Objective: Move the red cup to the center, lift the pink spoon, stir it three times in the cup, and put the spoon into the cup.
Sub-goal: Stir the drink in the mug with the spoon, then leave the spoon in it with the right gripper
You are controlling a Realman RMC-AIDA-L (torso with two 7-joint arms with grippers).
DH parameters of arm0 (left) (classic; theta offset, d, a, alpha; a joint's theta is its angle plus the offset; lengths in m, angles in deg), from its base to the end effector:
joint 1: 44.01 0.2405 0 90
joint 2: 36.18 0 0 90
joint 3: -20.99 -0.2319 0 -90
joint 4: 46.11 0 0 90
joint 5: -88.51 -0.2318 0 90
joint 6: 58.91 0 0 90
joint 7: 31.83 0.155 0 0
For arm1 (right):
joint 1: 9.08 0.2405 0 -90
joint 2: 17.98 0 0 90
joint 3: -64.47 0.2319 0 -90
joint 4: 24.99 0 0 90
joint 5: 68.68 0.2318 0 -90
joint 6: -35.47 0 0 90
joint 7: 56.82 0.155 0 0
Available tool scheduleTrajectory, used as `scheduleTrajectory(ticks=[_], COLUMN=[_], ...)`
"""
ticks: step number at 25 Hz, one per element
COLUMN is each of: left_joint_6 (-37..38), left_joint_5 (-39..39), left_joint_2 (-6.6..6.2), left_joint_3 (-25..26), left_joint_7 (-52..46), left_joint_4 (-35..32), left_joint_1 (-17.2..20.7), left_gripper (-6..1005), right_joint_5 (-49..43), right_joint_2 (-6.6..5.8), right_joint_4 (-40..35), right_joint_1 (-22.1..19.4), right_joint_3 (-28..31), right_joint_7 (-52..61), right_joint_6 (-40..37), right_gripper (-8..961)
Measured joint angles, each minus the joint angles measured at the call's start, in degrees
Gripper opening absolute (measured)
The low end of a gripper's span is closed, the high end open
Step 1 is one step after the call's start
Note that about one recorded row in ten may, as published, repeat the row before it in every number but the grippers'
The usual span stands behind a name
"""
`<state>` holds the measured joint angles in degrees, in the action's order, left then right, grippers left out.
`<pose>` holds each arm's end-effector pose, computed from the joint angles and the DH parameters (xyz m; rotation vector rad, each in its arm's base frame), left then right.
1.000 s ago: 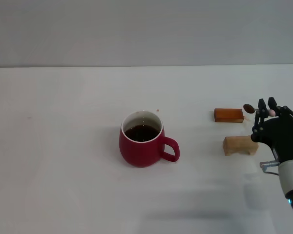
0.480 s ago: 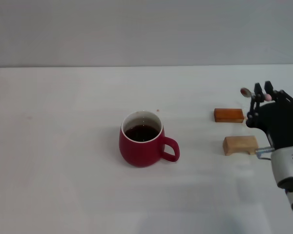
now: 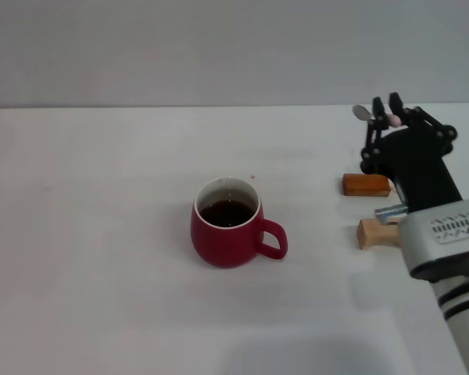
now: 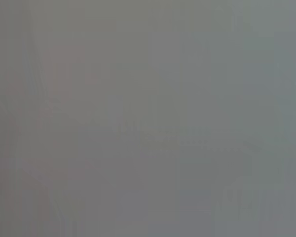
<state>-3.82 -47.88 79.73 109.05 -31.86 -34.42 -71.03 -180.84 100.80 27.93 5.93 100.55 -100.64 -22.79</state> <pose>-0.3827 0.3725 0.0843 -1.0894 -0.6908 -0.5387 0.1826 0.3218 -0.0783 -1.6380 0.2858 0.6059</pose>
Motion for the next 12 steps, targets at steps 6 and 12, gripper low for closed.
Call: scheduleTrajectory(ticks=[6,12], left_joint_6=[-0.8,-1.1], left_joint_5=[0.0,0.0], left_joint_2=[0.09,0.10], left_joint_3=[0.0,0.0], left_joint_7=[0.1,0.2], left_joint_4=[0.0,0.0], left_joint_1=[-0.4,-0.5], left_gripper=[827,827], right_joint_5=[0.3,0.3], right_joint_2=[0.02,-0.03], right_joint_4=[6.2,14.2], right_joint_1=[-0.1,-1.7], right_joint_3=[0.2,2.4], right_joint_7=[-5.1,-10.9], right_joint_6=[3.8,11.7], right_gripper=[133,133])
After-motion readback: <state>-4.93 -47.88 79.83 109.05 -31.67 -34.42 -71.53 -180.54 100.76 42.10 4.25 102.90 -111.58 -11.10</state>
